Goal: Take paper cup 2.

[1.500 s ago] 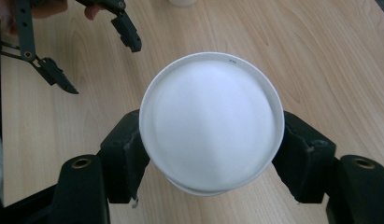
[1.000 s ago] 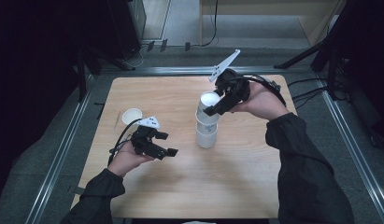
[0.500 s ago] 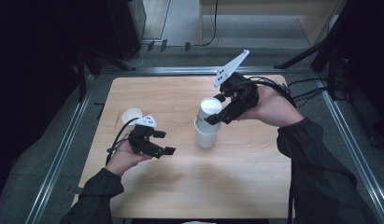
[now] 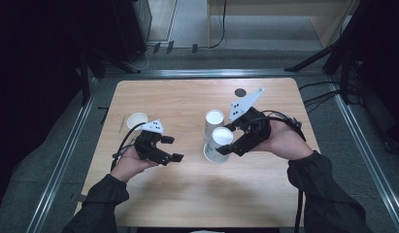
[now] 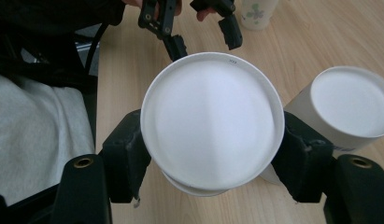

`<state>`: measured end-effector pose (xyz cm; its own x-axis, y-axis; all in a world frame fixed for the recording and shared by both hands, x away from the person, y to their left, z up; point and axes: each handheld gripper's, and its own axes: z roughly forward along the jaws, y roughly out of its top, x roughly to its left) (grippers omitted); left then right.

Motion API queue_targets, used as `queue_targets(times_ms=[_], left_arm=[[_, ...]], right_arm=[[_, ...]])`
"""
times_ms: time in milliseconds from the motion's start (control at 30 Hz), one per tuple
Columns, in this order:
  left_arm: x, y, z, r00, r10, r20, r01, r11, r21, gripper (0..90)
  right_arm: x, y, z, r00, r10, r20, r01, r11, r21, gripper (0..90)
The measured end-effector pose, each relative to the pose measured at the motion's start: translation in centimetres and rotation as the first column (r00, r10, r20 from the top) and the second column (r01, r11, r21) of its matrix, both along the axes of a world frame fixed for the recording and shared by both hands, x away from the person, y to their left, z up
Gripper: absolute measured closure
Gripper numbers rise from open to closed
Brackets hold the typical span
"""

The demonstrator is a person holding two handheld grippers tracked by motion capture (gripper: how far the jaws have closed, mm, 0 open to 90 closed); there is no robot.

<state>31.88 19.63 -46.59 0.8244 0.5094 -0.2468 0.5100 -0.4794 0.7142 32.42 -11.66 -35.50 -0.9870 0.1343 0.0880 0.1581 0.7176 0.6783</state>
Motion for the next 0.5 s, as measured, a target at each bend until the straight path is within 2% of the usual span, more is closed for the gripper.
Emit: queue_targets(times_ms=[100,167,267,433,500], left_arm=[[0.0,-0.2,0.0,1.0,-0.006,-0.001,0.006,1.0,-0.002,14.6],[-0.1,-0.3,-0.1,0.9999,-0.011,0.004,0.011,0.9999,-0.002,14.7],[-0.3,-0.4,0.1,0.9993,-0.02,0.032,0.02,0.9998,-0.003,14.7],[-0.5,-0.8,0.2,0.9983,-0.047,0.035,0.047,0.9988,-0.009,14.6],[-0.5,-1.0,0.1,0.9979,-0.057,0.03,0.057,0.9983,-0.007,14.6]], right_arm=[[-0.1,-0.1,-1.4,1.0,-0.002,-0.004,0.002,0.9999,0.013,33.7],[-0.2,-0.2,-2.4,0.9997,0.01,-0.024,-0.008,0.9988,0.049,33.7],[-0.5,-0.1,-3.6,0.9998,0.01,-0.018,-0.009,0.999,0.044,33.8],[-0.8,0.3,-5.5,1.0,-0.006,0.002,0.006,0.9994,0.035,33.9],[-0.8,0.3,-6.2,0.9999,-0.007,-0.007,0.007,0.9988,0.048,33.8]])
